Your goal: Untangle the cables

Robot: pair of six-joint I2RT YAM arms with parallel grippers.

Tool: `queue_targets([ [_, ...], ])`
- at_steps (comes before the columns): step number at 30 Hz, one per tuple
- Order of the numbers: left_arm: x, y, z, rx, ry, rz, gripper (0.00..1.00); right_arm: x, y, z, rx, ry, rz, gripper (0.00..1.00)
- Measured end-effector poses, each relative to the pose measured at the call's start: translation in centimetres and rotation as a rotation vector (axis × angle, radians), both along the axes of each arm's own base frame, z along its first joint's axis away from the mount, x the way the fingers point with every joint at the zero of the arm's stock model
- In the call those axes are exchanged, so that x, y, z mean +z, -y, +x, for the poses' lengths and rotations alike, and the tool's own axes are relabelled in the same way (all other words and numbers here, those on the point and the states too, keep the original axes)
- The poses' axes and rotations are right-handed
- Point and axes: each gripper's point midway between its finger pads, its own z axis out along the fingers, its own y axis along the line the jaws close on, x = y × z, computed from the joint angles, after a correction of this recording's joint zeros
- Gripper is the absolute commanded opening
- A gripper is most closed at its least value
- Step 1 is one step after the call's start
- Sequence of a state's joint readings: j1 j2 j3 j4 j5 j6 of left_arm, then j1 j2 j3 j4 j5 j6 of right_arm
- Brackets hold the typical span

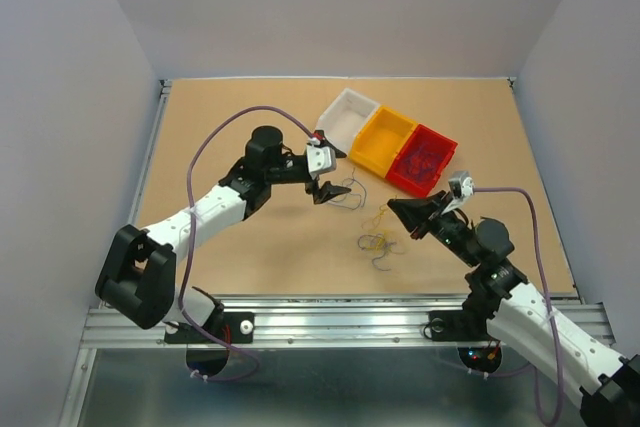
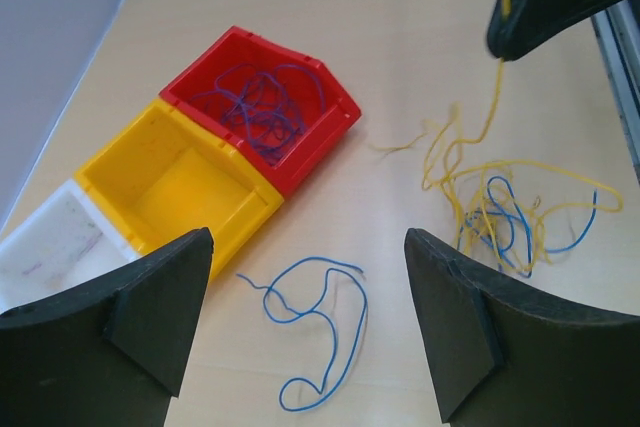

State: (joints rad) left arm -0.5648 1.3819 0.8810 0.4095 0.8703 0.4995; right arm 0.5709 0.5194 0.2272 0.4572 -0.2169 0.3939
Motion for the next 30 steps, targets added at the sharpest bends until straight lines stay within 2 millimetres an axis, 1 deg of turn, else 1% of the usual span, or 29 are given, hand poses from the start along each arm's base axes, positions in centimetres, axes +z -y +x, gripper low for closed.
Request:
queue_targets([
  [3, -0.2, 0.8, -1.4, -0.058, 0.015, 0.003, 0.89, -0.7, -0.2, 0.3, 0.002, -0.027, -0.006, 0.01],
  [8, -1.3, 2.7, -3.9, -0.146, 0.024, 0.020, 0.88, -1.1, -0.8, 0.5, 0.022, -0.056, 0.004, 0.00],
  [10, -2.0, 3.5, -4.7, -0.175, 0.019, 0.032, 0.87, -0.7, -1.0, 0.4, 0.033, -0.050, 0.018, 0.01],
  [13, -3.7, 4.4, -5.6, -0.208, 0.002, 0.064, 0.84, -0.1, -1.1, 0.3, 0.044, -0.033, 0.035, 0.01],
  [14, -4.5, 4.8, -5.8, -0.215, -0.006, 0.082, 0.81, 0.1, -1.2, 0.2, 0.048, -0.027, 0.039, 0.00],
  [17, -6.4, 5.4, -6.4, -0.232, -0.032, 0.120, 0.73, 0.4, -1.2, 0.1, 0.054, -0.016, 0.045, 0.00],
  [18, -7.2, 5.6, -6.5, -0.239, -0.051, 0.139, 0.71, 0.5, -1.2, 0.1, 0.055, -0.013, 0.049, 0.00],
  [20, -8.2, 6.0, -6.6, -0.244, -0.074, 0.161, 0.66, 0.7, -1.3, 0.1, 0.056, -0.008, 0.052, 0.00],
  [21, -8.6, 6.2, -6.5, -0.247, -0.085, 0.170, 0.65, 0.7, -1.3, 0.2, 0.056, -0.008, 0.053, 0.01],
  [24, -9.0, 6.5, -6.2, -0.244, -0.101, 0.179, 0.65, 0.5, -1.4, 0.2, 0.059, -0.012, 0.049, 0.01],
  [26, -8.7, 6.7, -6.1, -0.243, -0.106, 0.175, 0.63, 0.3, -1.5, 0.2, 0.063, -0.019, 0.044, 0.00],
  [27, -8.6, 6.7, -6.0, -0.240, -0.105, 0.171, 0.58, 0.2, -1.5, 0.2, 0.064, -0.021, 0.043, 0.01],
  [28, -8.4, 6.8, -5.9, -0.236, -0.107, 0.167, 0.54, 0.2, -1.5, 0.2, 0.067, -0.021, 0.042, 0.01],
  [30, -8.2, 6.8, -5.9, -0.229, -0.109, 0.161, 0.38, 0.2, -1.6, 0.1, 0.074, -0.020, 0.041, 0.00],
])
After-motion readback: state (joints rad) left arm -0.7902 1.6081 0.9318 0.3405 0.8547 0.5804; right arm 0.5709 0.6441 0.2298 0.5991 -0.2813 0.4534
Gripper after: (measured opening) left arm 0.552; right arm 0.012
